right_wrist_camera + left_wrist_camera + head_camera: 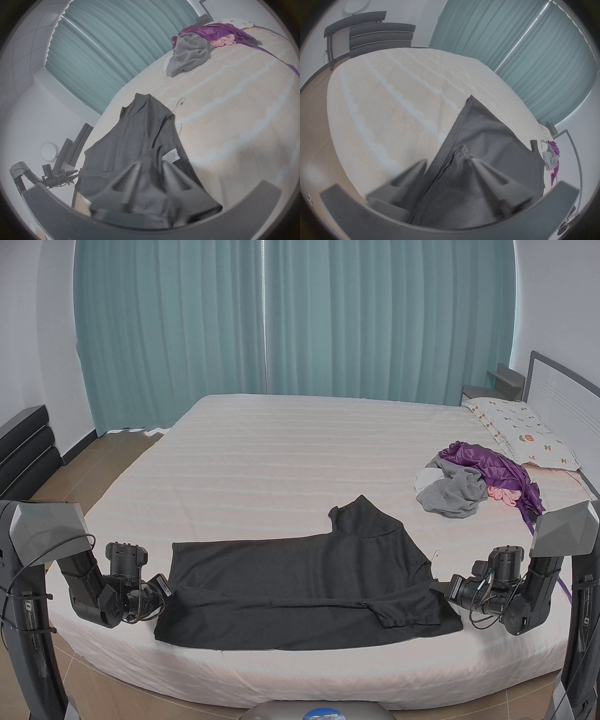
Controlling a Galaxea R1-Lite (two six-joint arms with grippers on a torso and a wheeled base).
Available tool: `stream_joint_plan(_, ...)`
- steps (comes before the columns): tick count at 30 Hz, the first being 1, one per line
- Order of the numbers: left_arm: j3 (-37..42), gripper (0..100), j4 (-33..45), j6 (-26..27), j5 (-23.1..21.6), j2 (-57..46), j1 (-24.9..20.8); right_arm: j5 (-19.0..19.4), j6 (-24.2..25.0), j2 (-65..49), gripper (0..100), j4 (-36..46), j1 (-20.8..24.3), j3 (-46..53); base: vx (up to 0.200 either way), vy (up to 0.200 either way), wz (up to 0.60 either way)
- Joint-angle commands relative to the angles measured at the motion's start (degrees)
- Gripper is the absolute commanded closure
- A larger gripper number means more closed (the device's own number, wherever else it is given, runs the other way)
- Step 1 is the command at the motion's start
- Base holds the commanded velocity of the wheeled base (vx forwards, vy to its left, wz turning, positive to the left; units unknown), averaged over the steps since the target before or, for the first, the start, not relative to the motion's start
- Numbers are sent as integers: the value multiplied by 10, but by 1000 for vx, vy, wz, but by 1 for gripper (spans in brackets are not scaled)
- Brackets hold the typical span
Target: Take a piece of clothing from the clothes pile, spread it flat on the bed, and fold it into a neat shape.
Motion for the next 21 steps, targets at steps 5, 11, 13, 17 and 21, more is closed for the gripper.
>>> stream_joint_plan(5, 10, 0, -1, -17, 0, -7, 2, 3, 55, -31, 0, -7, 3, 28, 0, 0, 0)
stream_joint_plan(11, 39, 0, -1, -19, -6, -59, 11, -8, 151, -56, 0, -62, 10, 79, 0, 0, 0)
stream_joint_plan(13, 54, 0, -12, -27, -7, -65, 12, -9, 162, -57, 0, -74, 11, 95, 0, 0, 0)
stream_joint_plan(17, 74, 0, -62, -52, -3, -65, 13, -10, 174, -59, 0, -75, 11, 107, 0, 0, 0)
stream_joint_plan(21, 84, 0, -87, -69, -5, -63, 13, -10, 198, -61, 0, -74, 11, 114, 0, 0, 0)
